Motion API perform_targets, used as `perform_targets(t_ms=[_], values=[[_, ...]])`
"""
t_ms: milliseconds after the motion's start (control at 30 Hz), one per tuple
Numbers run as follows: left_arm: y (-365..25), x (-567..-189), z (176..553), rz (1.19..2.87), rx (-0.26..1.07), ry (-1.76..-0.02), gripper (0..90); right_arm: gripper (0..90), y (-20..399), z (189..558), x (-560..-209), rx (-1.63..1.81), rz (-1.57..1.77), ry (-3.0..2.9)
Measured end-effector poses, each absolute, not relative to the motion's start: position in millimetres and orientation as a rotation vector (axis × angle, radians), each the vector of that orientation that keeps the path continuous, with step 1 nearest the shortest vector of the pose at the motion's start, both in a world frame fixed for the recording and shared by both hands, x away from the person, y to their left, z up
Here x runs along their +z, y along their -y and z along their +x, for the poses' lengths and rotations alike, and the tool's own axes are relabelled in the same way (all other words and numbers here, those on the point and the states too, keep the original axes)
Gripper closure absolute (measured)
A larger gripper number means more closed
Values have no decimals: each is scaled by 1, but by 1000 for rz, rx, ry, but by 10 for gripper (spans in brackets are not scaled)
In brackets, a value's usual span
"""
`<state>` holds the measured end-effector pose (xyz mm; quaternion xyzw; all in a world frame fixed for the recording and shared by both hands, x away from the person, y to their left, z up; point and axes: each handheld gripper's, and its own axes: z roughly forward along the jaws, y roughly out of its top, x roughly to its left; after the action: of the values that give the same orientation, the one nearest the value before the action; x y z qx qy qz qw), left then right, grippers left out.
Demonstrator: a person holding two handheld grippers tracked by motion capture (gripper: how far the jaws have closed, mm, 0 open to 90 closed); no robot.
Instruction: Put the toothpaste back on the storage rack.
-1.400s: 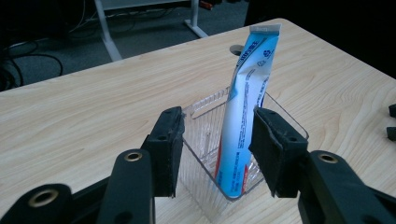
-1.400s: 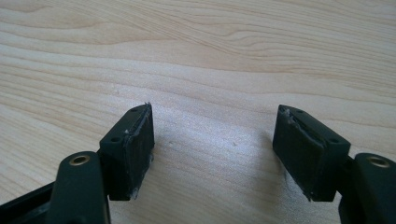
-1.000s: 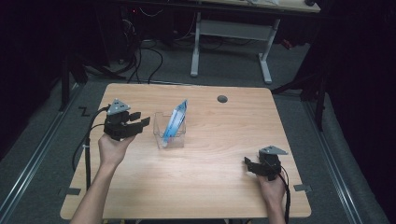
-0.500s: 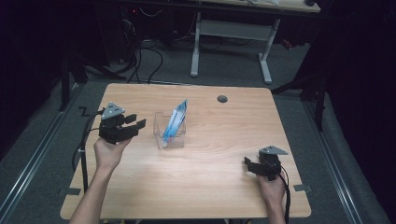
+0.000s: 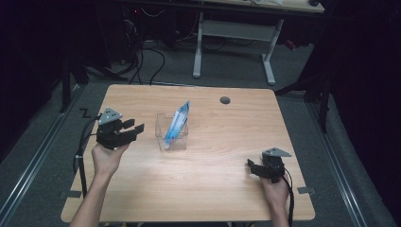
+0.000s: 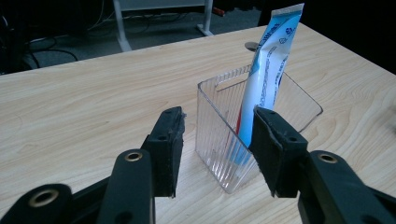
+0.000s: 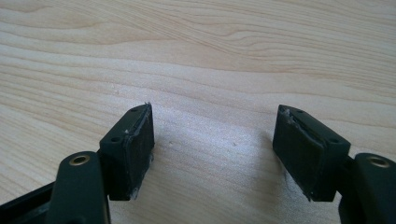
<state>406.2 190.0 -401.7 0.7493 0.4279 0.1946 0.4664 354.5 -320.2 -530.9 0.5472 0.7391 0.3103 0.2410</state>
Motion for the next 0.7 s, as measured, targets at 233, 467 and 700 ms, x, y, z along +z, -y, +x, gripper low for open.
perform_targets(t_ms=[233, 467, 700], values=[[-194, -408, 403, 1841, 475, -1066, 536, 293, 320, 354, -531, 849, 1497, -2022], [-199, -414, 400, 1834, 468, -1084, 536, 293, 320, 354, -531, 849, 1497, -2022], [-203, -422, 396, 1837, 463, -1105, 535, 293, 320, 354, -531, 848, 1497, -2022]])
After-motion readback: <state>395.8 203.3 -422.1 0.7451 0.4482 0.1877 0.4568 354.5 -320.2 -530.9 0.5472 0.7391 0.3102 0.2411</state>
